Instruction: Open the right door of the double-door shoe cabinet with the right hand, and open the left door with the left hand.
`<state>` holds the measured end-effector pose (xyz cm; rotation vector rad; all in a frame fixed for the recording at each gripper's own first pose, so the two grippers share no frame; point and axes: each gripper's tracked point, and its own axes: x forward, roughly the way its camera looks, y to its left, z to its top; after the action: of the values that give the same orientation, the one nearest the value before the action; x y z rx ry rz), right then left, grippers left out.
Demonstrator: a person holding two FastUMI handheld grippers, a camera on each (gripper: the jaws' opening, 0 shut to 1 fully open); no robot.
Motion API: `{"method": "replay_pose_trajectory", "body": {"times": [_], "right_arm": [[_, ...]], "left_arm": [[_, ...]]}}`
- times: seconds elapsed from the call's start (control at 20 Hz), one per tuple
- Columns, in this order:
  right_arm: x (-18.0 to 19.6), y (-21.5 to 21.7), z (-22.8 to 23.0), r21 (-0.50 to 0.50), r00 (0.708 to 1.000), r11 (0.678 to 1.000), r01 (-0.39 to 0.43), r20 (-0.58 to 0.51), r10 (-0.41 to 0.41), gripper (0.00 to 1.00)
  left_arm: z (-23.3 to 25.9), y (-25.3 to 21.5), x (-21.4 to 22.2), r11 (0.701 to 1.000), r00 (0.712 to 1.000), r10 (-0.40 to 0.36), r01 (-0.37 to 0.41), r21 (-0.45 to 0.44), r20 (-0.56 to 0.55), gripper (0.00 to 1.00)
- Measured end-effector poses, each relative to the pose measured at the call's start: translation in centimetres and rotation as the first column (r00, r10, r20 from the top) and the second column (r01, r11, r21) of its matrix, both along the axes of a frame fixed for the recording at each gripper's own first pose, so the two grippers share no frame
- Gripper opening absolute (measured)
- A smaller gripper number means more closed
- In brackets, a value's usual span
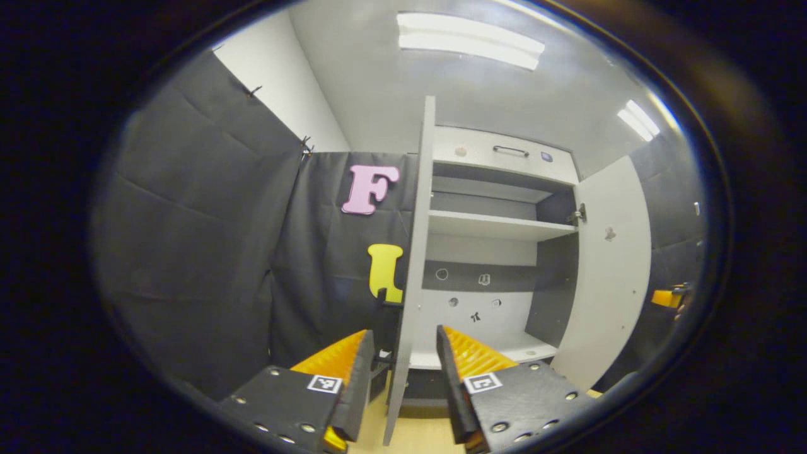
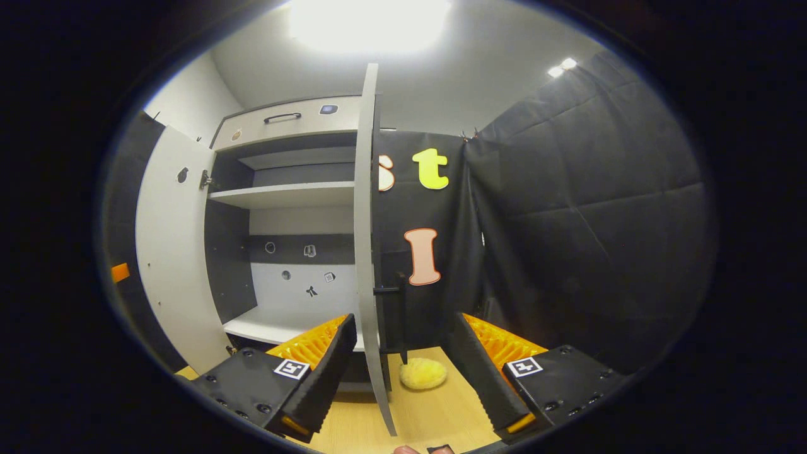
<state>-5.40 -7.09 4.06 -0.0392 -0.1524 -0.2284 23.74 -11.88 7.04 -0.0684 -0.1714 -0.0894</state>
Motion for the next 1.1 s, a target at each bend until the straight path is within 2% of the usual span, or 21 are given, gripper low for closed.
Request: {"method": "replay_pose_trajectory", "body": {"times": [0.1,0.15,0.4,0.7,0.9,1.1], "right_arm": [[-0.1,-0.8,-1.0,0.023,0.999,0.999,-0.034,-0.026,0.034,0.98],[-0.1,-1.1,-1.5,0.035,0.998,0.998,-0.050,-0.039,0.052,0.98],[-0.5,-2.3,-3.3,0.055,0.986,0.989,-0.134,-0.097,0.139,0.98],[-0.9,-1.4,-4.4,-0.020,0.980,0.987,-0.162,-0.120,0.158,0.98],[-0.8,0.2,-5.7,0.008,0.967,0.984,-0.179,-0.183,0.178,0.98],[-1.2,1.8,-5.3,0.013,0.979,0.989,-0.146,-0.144,0.147,0.98]], "left_arm": [[0.6,-0.3,-0.6,0.999,0.999,0.041,-0.041,0.021,0.031,0.91],[0.6,-0.6,-0.6,0.999,0.998,0.049,-0.050,0.023,0.039,0.94],[-0.4,-2.7,-2.8,0.996,0.997,0.083,-0.083,0.034,0.012,0.94],[-2.1,-5.0,-4.2,0.996,0.997,0.060,-0.056,0.076,-0.053,0.95],[-2.1,-5.3,-3.9,0.993,0.998,0.047,-0.042,0.110,-0.048,0.95],[-3.8,-4.9,-4.1,0.985,0.996,0.030,-0.014,0.173,-0.088,0.95]]}}
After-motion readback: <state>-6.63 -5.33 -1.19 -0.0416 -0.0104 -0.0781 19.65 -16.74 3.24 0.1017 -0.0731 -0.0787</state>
